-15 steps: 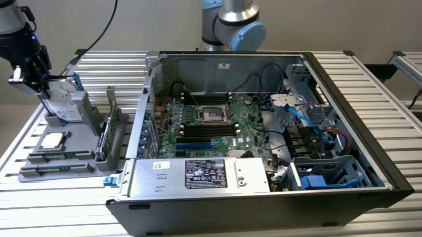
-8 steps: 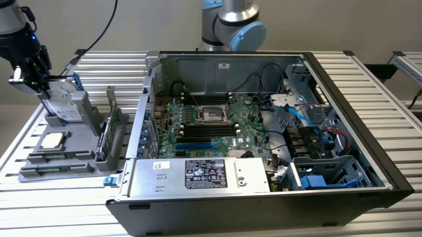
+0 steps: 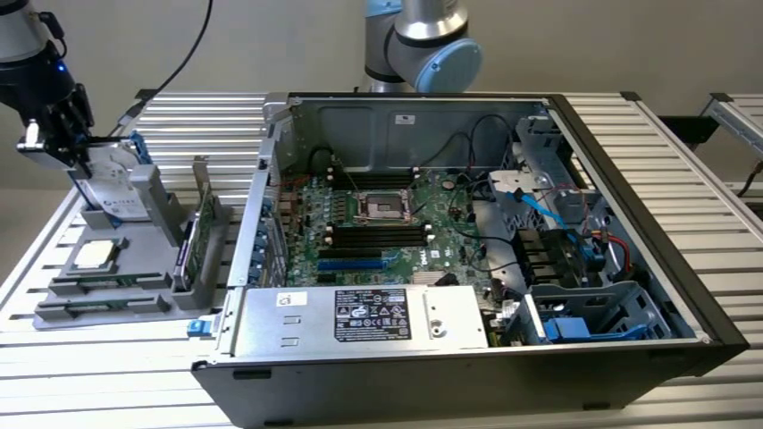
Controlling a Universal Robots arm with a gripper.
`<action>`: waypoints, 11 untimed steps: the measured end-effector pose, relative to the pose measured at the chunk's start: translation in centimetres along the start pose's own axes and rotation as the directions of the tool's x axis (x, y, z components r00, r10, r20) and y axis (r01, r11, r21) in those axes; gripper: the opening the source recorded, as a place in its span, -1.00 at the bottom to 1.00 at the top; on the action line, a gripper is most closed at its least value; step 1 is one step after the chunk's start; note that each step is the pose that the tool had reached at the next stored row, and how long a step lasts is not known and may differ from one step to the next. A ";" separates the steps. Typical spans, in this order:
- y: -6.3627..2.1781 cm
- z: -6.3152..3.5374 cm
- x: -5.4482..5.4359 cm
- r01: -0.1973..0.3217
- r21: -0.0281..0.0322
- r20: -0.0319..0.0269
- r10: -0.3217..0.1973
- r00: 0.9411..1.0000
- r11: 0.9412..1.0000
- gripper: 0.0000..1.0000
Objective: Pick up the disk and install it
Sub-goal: 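Pick up the disk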
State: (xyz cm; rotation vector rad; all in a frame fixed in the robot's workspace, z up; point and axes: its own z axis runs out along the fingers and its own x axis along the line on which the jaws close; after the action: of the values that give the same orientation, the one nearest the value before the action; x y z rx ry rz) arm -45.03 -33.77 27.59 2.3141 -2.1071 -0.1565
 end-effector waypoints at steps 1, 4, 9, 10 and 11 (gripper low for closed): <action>0.00 0.00 0.0 0.000 0.000 0.000 0.000 1.000 1.000 -0.28; 0.00 0.00 0.0 0.000 0.000 0.000 0.000 1.000 1.000 -0.29; 0.00 0.00 0.1 0.000 0.000 0.000 0.000 1.000 1.000 -0.29; 0.01 0.00 0.1 0.000 0.000 0.000 0.000 1.000 1.000 -0.29; 0.02 -0.01 0.2 0.000 0.000 0.000 0.000 1.000 1.000 -0.29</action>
State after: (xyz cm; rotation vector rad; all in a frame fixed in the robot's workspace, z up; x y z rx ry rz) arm -45.03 -33.97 27.59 2.3141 -2.1072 -0.1566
